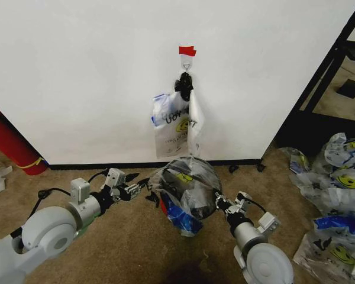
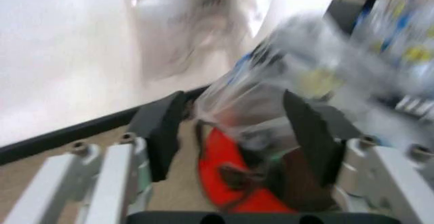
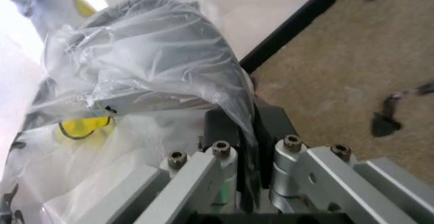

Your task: Pick up the garbage bag from the wall and place it over the trash bin.

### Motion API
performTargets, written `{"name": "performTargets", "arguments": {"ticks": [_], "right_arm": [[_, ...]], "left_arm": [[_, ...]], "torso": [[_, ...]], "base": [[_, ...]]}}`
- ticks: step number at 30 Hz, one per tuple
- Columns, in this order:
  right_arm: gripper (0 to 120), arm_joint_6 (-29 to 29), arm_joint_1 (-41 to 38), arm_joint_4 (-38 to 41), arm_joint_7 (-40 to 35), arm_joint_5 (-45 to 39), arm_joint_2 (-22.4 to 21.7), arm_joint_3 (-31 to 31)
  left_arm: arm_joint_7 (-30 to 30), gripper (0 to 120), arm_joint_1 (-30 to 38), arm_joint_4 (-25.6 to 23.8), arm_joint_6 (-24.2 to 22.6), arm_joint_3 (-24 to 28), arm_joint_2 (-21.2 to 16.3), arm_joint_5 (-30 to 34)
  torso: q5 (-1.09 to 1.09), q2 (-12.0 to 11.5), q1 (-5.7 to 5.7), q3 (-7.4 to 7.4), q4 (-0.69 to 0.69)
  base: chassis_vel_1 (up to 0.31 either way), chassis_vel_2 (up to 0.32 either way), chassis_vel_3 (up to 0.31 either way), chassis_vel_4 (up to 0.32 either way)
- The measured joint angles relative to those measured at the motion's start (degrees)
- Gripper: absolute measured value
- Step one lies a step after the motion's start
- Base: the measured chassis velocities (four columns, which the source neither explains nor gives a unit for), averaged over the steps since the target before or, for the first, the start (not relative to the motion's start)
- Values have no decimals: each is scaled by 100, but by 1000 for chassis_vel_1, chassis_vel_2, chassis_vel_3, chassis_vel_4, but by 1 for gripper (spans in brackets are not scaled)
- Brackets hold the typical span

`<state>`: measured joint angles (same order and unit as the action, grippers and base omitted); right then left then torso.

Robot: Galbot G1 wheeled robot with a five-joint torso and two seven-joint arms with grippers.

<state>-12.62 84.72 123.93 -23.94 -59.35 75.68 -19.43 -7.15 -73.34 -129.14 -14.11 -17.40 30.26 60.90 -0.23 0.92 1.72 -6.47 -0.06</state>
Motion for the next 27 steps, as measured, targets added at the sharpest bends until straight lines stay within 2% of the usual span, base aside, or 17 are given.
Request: {"name": "performTargets", "arguments": {"ticks": [2, 3, 6, 10, 13, 19, 27], "right_arm": [[1, -1, 13, -14, -87, -78, 74, -134], [1, -1, 13, -14, -87, -78, 74, -134], [1, -92, 4, -15, -330, -300, 215, -385], [1, -116, -17, -28, -545, -404, 330, -575], [1, -132, -12, -39, -587, -450, 355, -630], [1, -158, 40, -13, -599, -414, 374, -633], [1, -168, 54, 9, -598, -375, 388, -611]], "left_arm": [[-178, 73, -278, -248, 73, -140, 379, 178], [-178, 73, -278, -248, 73, -140, 379, 178], [-217, 87, -864, -630, 276, -217, 987, 216], [-4, 98, -1416, -881, 394, -119, 1294, 34], [249, 100, -1741, -923, 416, 70, 1450, -256], [527, 100, -1770, -720, 413, 394, 1544, -776], [592, 100, -1681, -669, 404, 481, 1535, -874]], "torso": [[-1, 0, 0, 0, -1], [-1, 0, 0, 0, -1], [0, 0, 0, 0, 4], [0, 0, 0, 0, 0], [1, 0, 0, 0, 3], [1, 0, 0, 0, 0], [0, 0, 0, 0, 0]], "base": [[0, 0, 0, 0], [0, 0, 0, 0], [0, 0, 0, 0], [0, 0, 0, 0], [0, 0, 0, 0], [0, 0, 0, 0], [0, 0, 0, 0]]}}
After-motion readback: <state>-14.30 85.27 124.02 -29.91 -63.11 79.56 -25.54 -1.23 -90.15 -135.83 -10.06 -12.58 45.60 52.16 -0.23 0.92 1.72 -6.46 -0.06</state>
